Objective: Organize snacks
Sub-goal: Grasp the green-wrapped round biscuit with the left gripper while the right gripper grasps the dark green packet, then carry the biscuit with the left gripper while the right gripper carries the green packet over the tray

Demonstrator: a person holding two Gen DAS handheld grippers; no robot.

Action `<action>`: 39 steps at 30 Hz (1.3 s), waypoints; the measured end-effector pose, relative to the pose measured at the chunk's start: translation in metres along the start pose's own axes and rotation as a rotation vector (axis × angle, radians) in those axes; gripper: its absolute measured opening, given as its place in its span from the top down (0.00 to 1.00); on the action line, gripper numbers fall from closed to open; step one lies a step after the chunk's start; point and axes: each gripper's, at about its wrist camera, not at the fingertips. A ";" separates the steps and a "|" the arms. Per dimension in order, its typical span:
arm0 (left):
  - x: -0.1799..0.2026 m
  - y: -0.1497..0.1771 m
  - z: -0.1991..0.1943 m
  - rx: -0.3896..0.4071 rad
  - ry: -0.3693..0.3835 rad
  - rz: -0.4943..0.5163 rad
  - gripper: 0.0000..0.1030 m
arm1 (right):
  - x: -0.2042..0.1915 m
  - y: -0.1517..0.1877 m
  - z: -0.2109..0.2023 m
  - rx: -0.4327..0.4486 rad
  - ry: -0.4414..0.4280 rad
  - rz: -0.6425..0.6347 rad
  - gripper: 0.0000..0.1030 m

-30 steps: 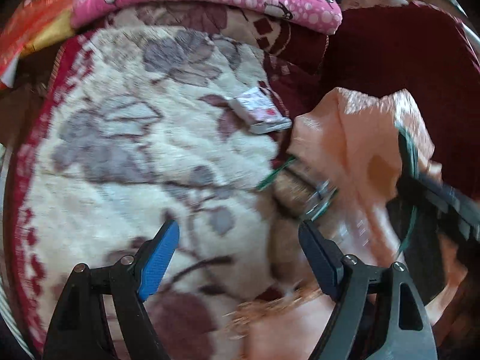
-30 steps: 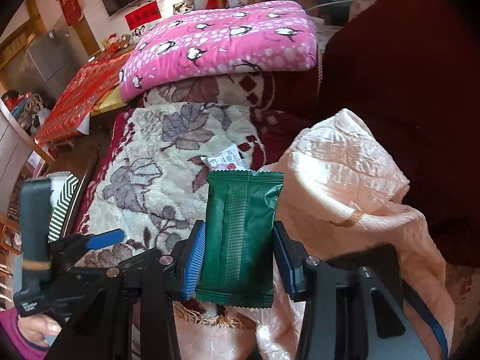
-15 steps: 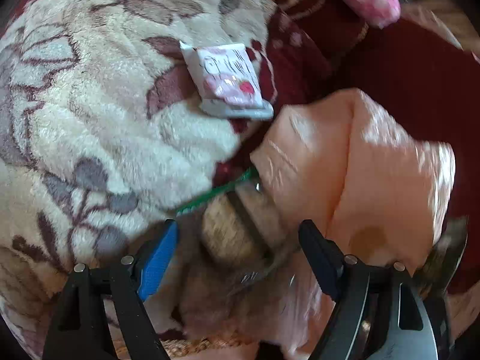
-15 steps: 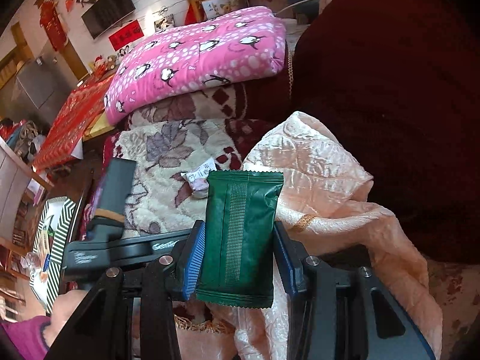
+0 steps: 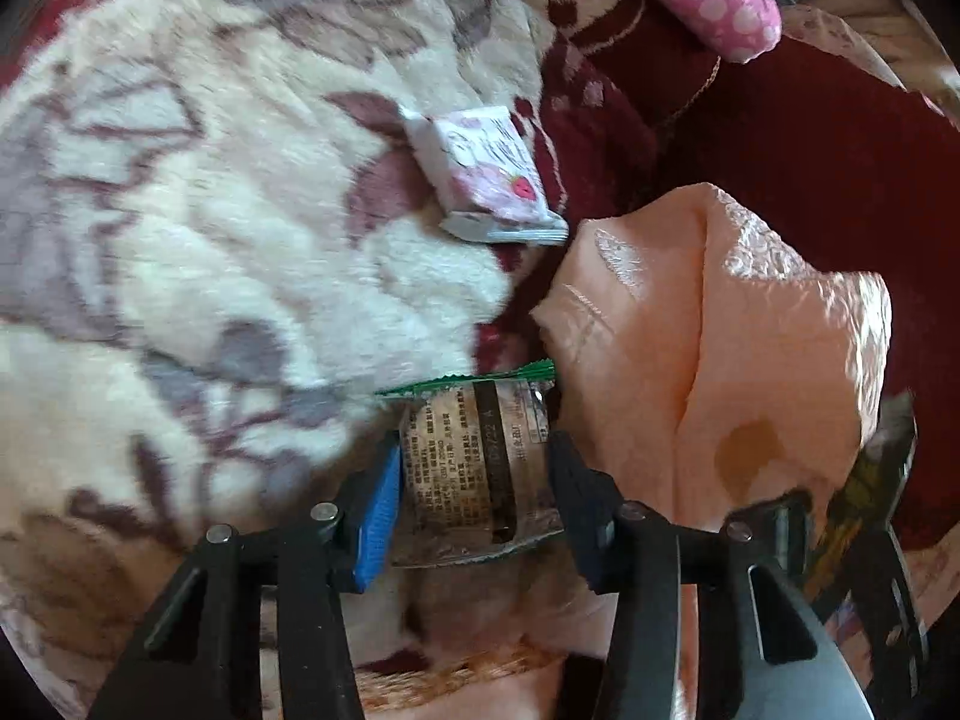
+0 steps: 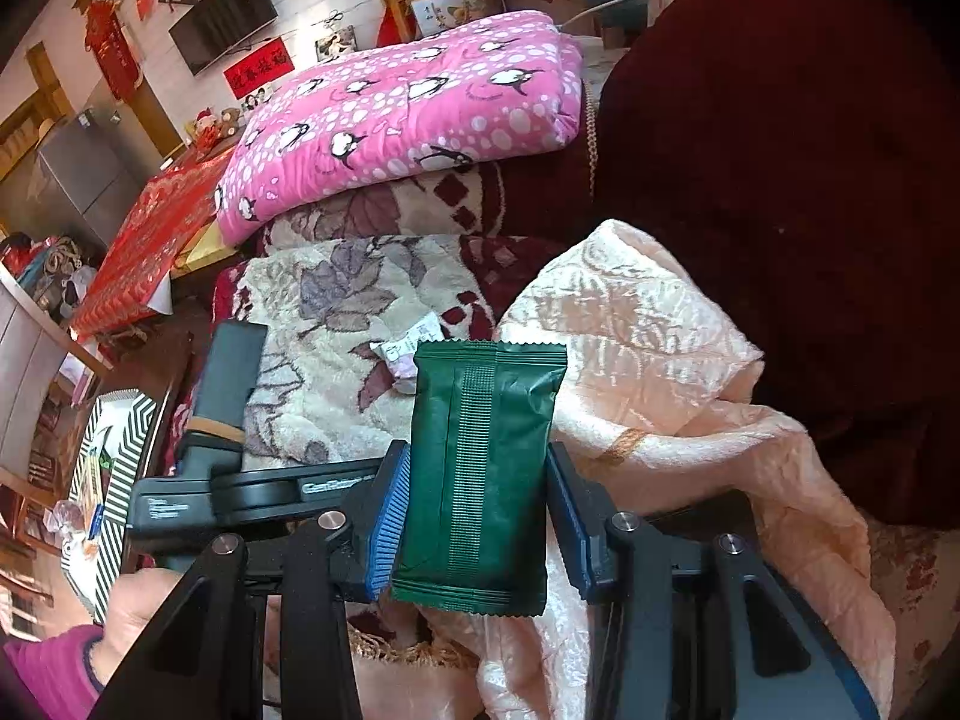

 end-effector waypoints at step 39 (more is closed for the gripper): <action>-0.208 0.143 -0.200 0.335 -0.279 -0.103 0.54 | -0.217 0.035 0.081 -0.196 -0.240 -0.300 0.54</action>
Point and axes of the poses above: each gripper's, at about its wrist camera, not at the fingertips, and z roughly the way its jaws point, x to its right, y to its underside, and after that the axes turned 14 degrees about -x, right-handed
